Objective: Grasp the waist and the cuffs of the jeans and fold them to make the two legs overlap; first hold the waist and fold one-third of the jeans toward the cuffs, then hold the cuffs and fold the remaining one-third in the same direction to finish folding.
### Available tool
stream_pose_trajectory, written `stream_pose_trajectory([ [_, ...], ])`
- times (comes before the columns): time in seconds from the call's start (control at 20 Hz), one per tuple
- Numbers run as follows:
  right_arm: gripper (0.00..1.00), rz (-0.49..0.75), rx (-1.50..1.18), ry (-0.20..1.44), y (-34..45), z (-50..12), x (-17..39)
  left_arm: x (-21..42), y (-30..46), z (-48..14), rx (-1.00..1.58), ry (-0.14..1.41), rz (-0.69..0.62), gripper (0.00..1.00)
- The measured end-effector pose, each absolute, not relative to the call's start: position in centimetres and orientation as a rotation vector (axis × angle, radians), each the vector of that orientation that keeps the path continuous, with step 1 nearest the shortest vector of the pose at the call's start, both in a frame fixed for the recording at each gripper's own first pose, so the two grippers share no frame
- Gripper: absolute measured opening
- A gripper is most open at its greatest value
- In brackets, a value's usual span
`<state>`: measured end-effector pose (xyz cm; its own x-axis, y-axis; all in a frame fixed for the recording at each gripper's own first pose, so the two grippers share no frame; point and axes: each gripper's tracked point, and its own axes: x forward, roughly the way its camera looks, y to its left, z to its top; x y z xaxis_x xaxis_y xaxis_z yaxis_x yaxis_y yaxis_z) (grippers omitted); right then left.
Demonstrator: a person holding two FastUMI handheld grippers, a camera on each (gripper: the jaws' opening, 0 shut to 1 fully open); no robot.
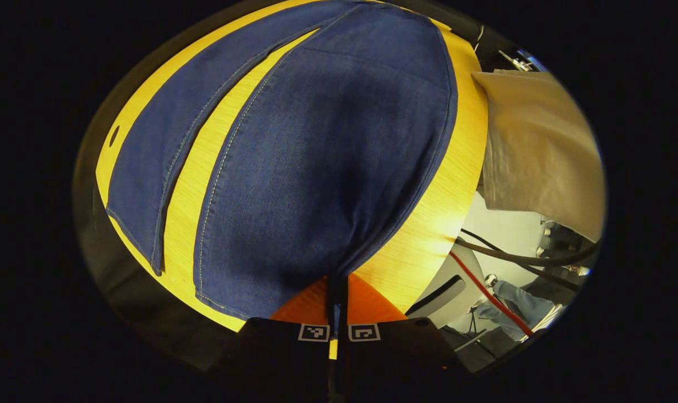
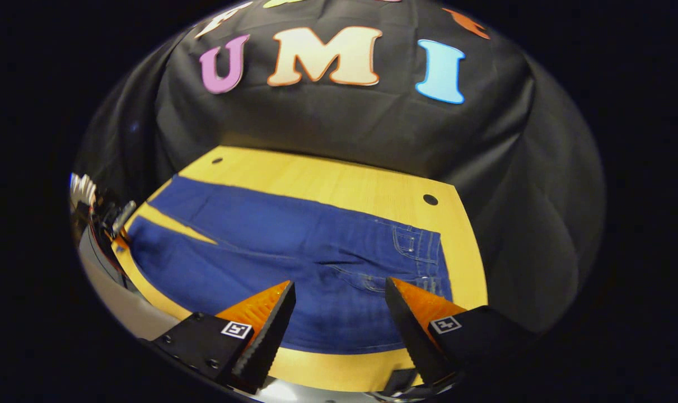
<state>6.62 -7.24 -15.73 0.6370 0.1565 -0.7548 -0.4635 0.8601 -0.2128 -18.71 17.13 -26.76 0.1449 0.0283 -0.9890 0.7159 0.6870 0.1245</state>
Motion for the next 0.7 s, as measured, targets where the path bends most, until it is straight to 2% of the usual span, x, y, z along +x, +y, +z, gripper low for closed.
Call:
stream_pose_trajectory([
  [0.4,1.00,0.611,-0.718,1.004,-11.0,-21.9,5.7,-18.9,16.9,-26.6,0.660,1.408,-0.460,0.00],
  [0.7,1.00,0.865,-1.008,1.155,-14.2,-27.6,2.6,-18.9,16.9,-26.7,0.646,1.433,-0.411,0.00],
])
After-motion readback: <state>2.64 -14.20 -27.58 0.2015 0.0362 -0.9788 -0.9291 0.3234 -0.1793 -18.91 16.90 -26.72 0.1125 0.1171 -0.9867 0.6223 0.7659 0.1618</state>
